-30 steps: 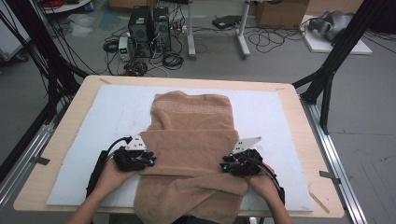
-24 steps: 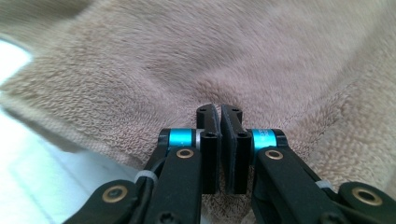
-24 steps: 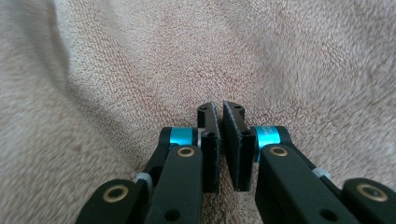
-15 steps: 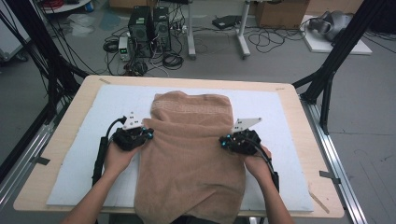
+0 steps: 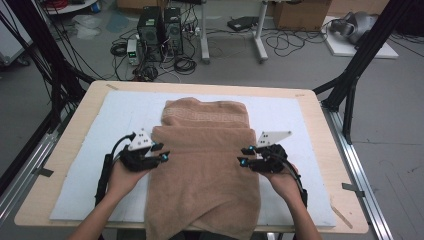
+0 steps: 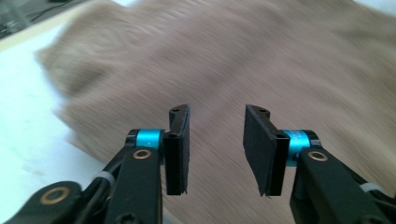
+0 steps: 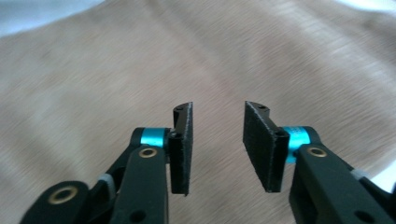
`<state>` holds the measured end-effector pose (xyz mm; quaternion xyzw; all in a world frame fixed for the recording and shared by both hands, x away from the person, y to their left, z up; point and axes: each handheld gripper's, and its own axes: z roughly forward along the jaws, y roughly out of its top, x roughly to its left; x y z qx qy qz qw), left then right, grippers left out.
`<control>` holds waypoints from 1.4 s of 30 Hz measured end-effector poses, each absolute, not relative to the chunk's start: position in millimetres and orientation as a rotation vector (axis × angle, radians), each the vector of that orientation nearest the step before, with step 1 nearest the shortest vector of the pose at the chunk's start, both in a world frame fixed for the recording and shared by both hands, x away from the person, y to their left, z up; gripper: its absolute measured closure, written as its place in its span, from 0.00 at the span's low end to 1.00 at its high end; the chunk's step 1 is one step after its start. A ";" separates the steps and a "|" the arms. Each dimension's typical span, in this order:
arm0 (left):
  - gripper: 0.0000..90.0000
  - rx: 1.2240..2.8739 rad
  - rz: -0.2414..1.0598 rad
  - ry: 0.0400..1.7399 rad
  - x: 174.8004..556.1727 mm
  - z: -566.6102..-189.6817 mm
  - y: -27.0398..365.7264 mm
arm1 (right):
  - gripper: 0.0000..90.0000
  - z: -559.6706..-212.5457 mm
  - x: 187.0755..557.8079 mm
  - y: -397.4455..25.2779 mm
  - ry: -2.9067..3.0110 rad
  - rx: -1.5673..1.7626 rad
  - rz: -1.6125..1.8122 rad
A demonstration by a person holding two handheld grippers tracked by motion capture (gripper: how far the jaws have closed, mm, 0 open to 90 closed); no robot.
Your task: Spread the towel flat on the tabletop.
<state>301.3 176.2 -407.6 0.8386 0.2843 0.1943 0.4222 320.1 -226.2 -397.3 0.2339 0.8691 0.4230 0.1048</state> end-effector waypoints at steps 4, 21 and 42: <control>0.59 2.173 0.445 0.679 272.9 -427.7 176.7 | 0.64 -412.0 294.8 -224.5 2.633 0.643 1.226; 0.97 2.142 0.516 0.747 292.1 -431.1 188.8 | 0.99 -423.4 304.7 -203.9 2.701 0.598 1.140; 0.71 2.136 0.503 0.728 285.5 -418.1 200.3 | 0.69 -420.8 292.1 -214.1 2.670 0.647 1.256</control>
